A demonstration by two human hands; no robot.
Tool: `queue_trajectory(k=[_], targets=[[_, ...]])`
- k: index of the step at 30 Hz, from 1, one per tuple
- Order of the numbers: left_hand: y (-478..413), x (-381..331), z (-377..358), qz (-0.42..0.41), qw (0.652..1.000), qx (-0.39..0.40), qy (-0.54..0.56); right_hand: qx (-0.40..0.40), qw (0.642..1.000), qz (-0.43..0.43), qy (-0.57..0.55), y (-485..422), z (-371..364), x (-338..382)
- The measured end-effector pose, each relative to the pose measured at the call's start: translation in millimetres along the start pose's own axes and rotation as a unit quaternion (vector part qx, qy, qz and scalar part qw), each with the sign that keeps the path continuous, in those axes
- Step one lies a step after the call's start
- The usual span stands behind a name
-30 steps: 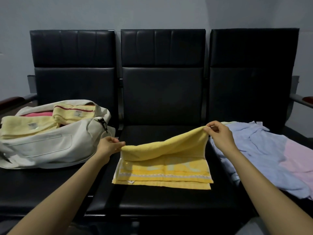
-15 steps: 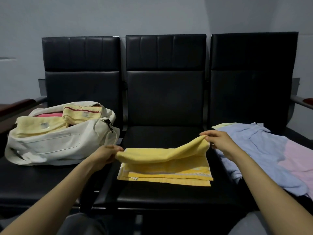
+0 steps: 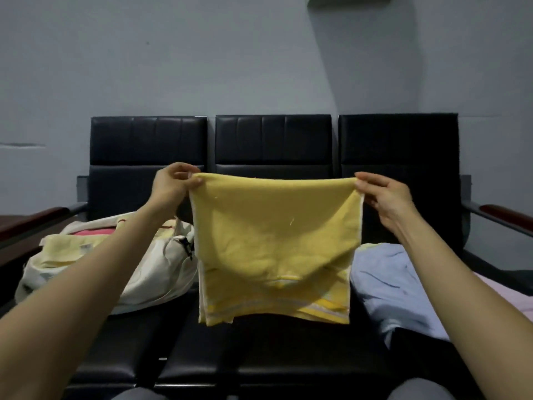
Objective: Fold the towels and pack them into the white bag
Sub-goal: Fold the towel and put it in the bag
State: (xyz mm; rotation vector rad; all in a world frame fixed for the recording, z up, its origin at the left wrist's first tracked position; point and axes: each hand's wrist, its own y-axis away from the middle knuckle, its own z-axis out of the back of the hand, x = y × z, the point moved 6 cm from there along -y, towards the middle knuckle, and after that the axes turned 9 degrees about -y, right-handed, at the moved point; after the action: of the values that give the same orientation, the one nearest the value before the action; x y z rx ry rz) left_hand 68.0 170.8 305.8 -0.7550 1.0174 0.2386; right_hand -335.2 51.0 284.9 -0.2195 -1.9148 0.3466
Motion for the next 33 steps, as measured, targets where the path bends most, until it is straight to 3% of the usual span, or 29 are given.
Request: queue_trajectory(k=[4, 8, 11, 14, 17, 20, 22, 25, 28, 33], targets=[[-4, -38, 13, -0.098, 0.988, -0.026, -0.113, -0.001, 0.989, 0.115, 0.091, 16, -6, 46], [-4, -50, 15, -0.143, 0.964, -0.018, -0.223, -0.03, 0.922, 0.288, 0.258, 39, -15, 70], [-2, -48, 18, -0.139, 0.961, -0.027, -0.236, -0.045, 0.89, 0.33, 0.311, 44, -17, 74], [5, -43, 21, -0.124, 0.977, -0.015, -0.176, -0.042, 0.871, 0.349, 0.342, 46, -16, 75], [9, -40, 23, -0.107, 0.986, -0.011, -0.124, -0.012, 0.898, 0.318, 0.304, 45, -13, 71], [7, -37, 30, -0.098, 0.993, -0.016, -0.071, 0.038, 0.956, 0.217, 0.193, 39, -8, 64], [3, -31, 30, -0.096, 0.992, 0.001, -0.08, 0.078, 0.974, 0.145, 0.153, 32, -8, 54], [-7, -6, 15, -0.067, 0.99, 0.049, -0.117, 0.111, 0.966, 0.063, 0.225, 14, -6, 27], [-15, 34, -16, 0.009, 0.993, 0.075, -0.086, 0.102, 0.949, -0.003, 0.298, -9, 1, -16], [-31, 103, -65, 0.09, 0.993, 0.068, -0.026, 0.051, 0.972, -0.084, 0.212, -38, 14, -96]])
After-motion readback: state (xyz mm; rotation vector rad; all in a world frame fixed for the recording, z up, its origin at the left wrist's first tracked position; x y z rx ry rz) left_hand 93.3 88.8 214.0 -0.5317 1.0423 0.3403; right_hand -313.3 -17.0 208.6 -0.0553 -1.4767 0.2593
